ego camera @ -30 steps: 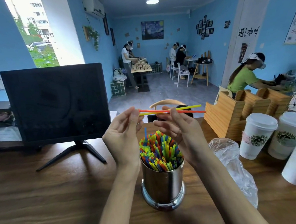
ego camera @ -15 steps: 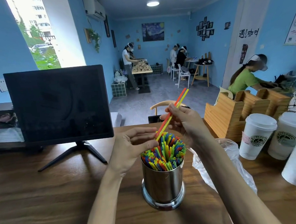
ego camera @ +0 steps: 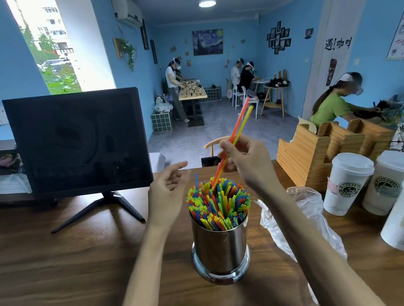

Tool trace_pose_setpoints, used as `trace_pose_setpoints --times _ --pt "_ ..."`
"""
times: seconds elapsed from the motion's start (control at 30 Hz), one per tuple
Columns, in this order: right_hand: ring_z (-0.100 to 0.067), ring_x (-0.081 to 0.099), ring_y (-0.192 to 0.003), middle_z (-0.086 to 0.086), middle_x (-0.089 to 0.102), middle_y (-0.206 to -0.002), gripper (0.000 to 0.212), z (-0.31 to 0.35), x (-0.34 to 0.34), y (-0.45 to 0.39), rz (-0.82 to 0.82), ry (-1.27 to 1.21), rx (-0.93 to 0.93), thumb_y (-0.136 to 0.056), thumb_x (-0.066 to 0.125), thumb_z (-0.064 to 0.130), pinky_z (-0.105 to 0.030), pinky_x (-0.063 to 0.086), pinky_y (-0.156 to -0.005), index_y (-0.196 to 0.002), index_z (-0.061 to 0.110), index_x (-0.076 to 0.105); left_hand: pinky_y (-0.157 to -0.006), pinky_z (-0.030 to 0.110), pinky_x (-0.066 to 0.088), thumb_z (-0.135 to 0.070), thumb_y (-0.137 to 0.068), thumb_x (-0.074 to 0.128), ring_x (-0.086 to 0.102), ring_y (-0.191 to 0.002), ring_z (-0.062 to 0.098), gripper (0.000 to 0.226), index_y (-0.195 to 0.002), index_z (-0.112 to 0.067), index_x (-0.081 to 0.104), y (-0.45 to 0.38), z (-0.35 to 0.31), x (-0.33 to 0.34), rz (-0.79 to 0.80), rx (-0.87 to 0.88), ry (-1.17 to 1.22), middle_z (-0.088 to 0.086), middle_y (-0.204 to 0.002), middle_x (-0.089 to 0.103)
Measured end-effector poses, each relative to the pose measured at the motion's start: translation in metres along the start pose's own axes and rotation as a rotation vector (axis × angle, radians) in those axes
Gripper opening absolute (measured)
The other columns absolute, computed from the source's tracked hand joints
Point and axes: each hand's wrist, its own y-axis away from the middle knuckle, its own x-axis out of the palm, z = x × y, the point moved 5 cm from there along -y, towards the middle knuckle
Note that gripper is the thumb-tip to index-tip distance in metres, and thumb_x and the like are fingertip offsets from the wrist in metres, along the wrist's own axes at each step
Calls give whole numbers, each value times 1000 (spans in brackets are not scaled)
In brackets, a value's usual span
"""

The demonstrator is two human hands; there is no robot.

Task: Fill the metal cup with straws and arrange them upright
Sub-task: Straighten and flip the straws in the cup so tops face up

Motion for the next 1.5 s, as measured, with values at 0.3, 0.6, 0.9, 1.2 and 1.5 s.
trace_pose_setpoints --times 0.3,0.6,0.9,1.2,1.5 --pt "-20 64 -59 -10 67 -71 125 -21 22 10 151 526 -247 -87 76 10 -41 57 -64 -147 59 -23 -83 15 54 -22 -96 69 65 -95 -8 22 -117 -26 74 -5 12 16 97 -19 -156 -21 -100 70" --pt "-13 69 -88 4 76 -95 26 -31 22 14 119 697 -265 -98 61 44 -38 56 -81 -105 24 76 -85 25 57 -23 -95 70 67 -98 4 19 -112 -28 75 -9 16 17 124 -65 -165 -12 -101 73" --pt "-18 50 -118 4 64 -124 45 -47 21 21 347 726 -136 -106 39 45 -42 37 -101 -118 20 75 -73 17 52 -34 -94 69 66 -91 2 16 -104 -26 79 -10 15 17 169 -157 -351 -13 -95 72" --pt "-16 55 -114 4 60 -123 45 -55 23 25 348 644 -82 -105 41 49 -48 43 -102 -126 22 70 -72 21 57 -16 -87 77 69 -92 5 23 -108 -24 77 -14 2 14 64 -191 -236 -8 -95 74" --pt "-15 56 -119 3 60 -128 40 -51 23 27 323 586 -84 -104 46 47 -46 46 -103 -134 26 62 -81 20 57 -10 -89 76 70 -88 3 21 -105 -23 77 -15 -55 12 5 126 -47 -12 -94 76"
